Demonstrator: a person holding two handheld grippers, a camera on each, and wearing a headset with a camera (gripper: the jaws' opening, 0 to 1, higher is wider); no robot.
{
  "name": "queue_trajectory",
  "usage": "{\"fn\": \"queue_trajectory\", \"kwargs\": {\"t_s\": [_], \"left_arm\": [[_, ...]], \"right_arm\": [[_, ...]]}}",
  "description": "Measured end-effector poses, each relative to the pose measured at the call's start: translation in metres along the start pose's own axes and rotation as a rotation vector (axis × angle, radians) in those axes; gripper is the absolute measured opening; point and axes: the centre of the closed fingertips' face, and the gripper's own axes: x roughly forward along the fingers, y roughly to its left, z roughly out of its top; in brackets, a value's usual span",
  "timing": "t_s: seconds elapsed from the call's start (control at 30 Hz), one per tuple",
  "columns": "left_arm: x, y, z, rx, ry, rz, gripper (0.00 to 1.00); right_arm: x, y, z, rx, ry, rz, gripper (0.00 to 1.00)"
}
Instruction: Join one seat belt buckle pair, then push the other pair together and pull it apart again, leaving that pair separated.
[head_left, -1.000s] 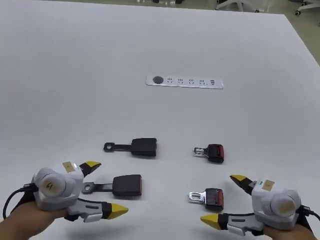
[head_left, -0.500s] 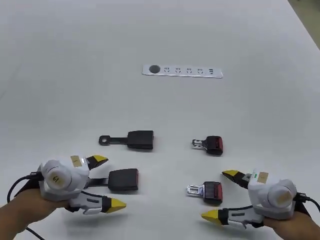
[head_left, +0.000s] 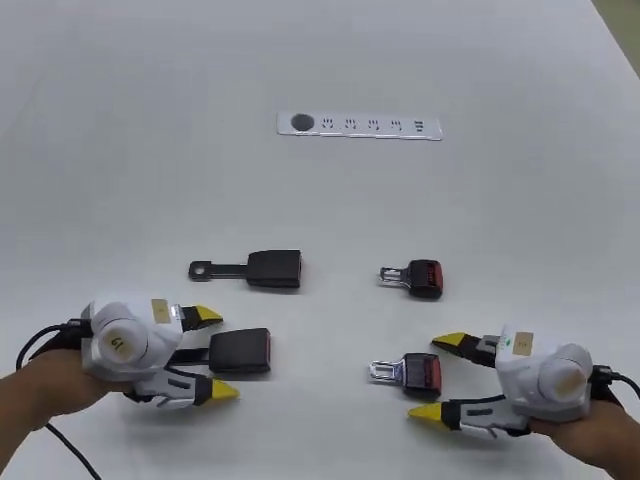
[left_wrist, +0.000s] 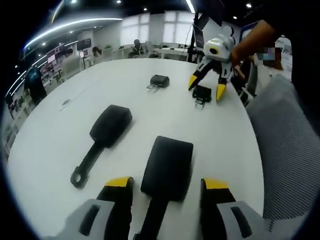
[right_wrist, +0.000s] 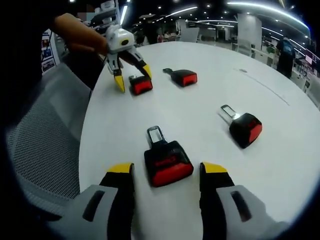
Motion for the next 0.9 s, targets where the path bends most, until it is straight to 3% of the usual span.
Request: {"fn": "queue_trajectory", "kwargs": {"t_s": [0.03, 0.13, 0.23, 0.27, 0.33, 0.9], "left_arm": [[0.001, 0.000, -0.004, 0.033, 0.025, -0.002, 0.54], [0.008, 0.003, -0.003, 0.046, 0.012, -0.005, 0.51], [0.010, 0.006, 0.004, 0.094, -0.002, -0.022, 0.42], [0.009, 0.002, 0.002, 0.084, 0.014, -0.040, 0.37], [0.008, 0.003, 0.004, 0.127, 0.021, -0.058, 0.36], [0.006, 0.004, 0.001, 0.175, 0.076, -0.103, 0.35]], "right_arm": [[0.001, -0.001, 0.000, -0.013, 0.004, -0.001, 0.47], [0.004, -0.001, 0.004, -0.024, 0.004, -0.004, 0.44], [0.006, -0.006, 0.005, -0.064, 0.020, -0.025, 0.37], [0.005, -0.004, 0.006, -0.089, 0.019, -0.008, 0.35], [0.007, -0.003, 0.011, -0.091, 0.022, -0.005, 0.34], [0.002, -0.003, 0.014, -0.101, 0.050, 0.017, 0.33]]}}
